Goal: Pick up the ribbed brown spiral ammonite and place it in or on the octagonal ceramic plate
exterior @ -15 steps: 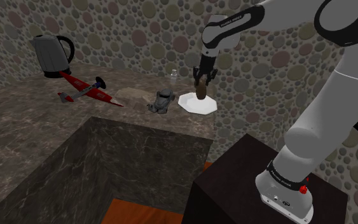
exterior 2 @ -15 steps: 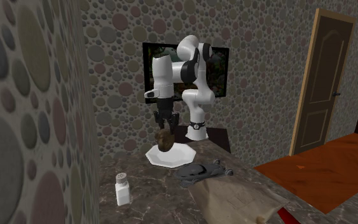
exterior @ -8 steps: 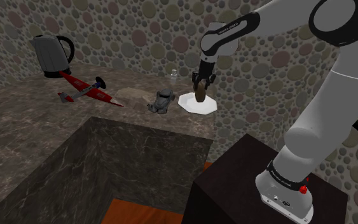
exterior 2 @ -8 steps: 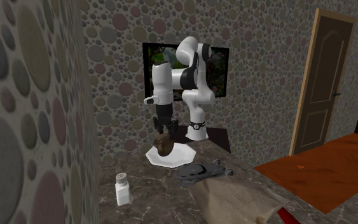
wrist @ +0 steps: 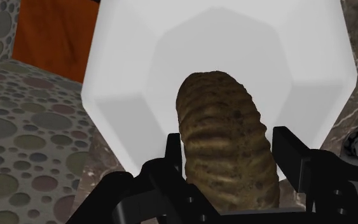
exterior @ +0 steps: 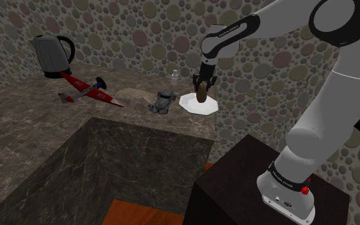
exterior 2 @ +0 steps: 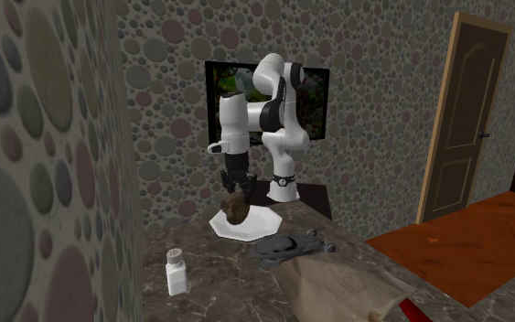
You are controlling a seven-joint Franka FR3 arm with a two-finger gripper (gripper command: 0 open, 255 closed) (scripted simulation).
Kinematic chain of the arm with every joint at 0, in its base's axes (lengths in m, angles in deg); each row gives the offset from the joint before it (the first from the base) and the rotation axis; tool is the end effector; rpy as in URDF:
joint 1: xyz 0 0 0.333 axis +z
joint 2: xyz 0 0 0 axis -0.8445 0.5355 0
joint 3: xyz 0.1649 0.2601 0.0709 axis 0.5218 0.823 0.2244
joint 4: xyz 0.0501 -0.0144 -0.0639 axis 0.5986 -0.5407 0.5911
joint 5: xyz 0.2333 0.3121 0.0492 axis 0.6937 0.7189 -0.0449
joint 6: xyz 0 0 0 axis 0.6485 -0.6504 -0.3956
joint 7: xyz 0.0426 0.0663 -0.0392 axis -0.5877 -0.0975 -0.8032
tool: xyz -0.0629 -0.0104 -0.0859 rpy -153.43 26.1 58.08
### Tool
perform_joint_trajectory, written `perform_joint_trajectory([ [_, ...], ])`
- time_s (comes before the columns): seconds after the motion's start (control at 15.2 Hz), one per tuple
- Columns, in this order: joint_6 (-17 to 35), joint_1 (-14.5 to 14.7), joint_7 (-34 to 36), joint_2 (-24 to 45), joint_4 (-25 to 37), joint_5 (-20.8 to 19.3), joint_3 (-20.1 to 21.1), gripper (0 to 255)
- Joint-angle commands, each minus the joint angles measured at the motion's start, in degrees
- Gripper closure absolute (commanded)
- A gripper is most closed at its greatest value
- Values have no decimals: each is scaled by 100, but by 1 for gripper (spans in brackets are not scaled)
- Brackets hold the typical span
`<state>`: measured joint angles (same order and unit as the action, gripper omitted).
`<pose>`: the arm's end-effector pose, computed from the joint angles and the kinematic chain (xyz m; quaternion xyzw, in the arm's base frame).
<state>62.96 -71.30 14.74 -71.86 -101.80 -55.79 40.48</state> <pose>0.5487 -0.1001 0.3732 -0.9724 0.2314 -0.0029 0.0293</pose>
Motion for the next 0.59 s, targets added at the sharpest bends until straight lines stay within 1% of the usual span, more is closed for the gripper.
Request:
perform_joint_trajectory([
  [0.0, -12, 12, 1, 30, -39, 8, 13, 0],
  [0.33, -18, 12, 2, 29, -34, 7, 13, 0],
  [0.53, -567, -7, 3, -229, 256, 1, -2, 0],
])
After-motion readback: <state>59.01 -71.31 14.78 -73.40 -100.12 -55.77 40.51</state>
